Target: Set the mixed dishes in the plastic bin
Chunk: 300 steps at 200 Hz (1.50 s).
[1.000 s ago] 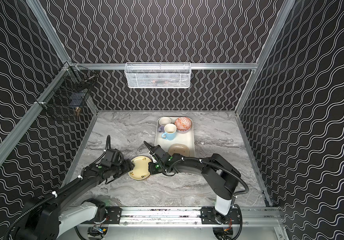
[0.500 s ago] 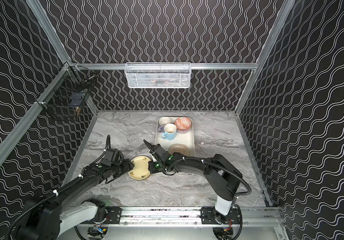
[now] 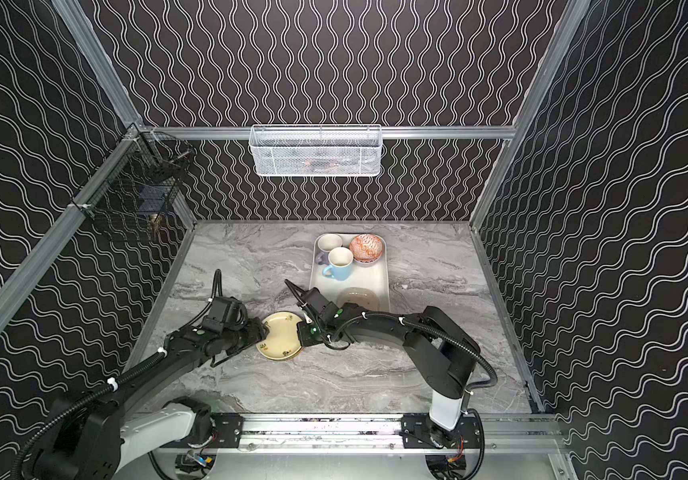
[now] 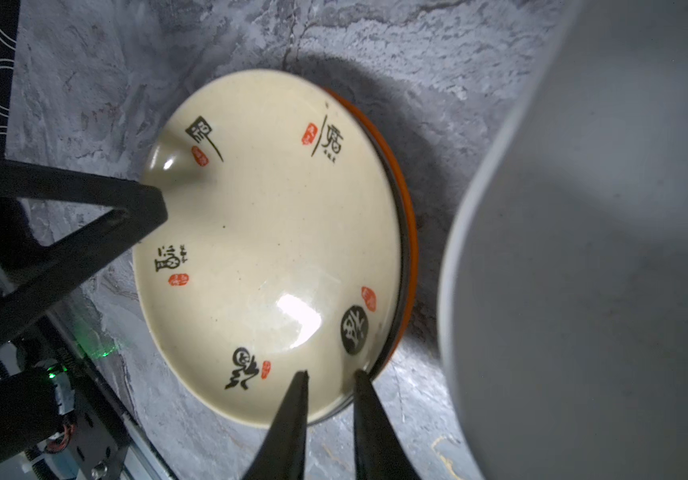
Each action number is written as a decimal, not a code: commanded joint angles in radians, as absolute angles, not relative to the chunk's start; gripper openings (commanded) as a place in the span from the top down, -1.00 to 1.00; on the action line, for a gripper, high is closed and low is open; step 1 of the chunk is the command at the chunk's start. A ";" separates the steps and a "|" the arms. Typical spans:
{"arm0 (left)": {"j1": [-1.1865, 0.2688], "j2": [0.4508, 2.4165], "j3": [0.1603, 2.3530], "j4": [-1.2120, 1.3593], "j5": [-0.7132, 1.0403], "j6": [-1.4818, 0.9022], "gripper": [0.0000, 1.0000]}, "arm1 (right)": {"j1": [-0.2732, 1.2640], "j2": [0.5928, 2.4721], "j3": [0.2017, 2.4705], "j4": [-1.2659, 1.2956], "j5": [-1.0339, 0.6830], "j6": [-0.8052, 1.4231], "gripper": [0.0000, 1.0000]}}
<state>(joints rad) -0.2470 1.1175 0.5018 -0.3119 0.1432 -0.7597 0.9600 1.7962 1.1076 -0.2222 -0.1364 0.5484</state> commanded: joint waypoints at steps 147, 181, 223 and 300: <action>-0.245 1.123 0.517 -0.290 0.135 -0.735 -0.24 | 0.973 1.860 1.190 -0.273 -0.120 0.524 0.58; -0.245 1.119 0.523 -0.316 0.106 -0.726 -0.16 | 0.973 1.862 1.192 -0.266 -0.139 0.515 0.59; -0.245 1.143 0.522 -0.317 0.099 -0.723 -0.05 | 0.971 1.871 1.182 -0.235 -0.174 0.508 0.62; -0.245 1.109 0.558 -0.388 0.043 -0.721 0.31 | 0.967 1.850 1.165 -0.211 -0.192 0.488 0.64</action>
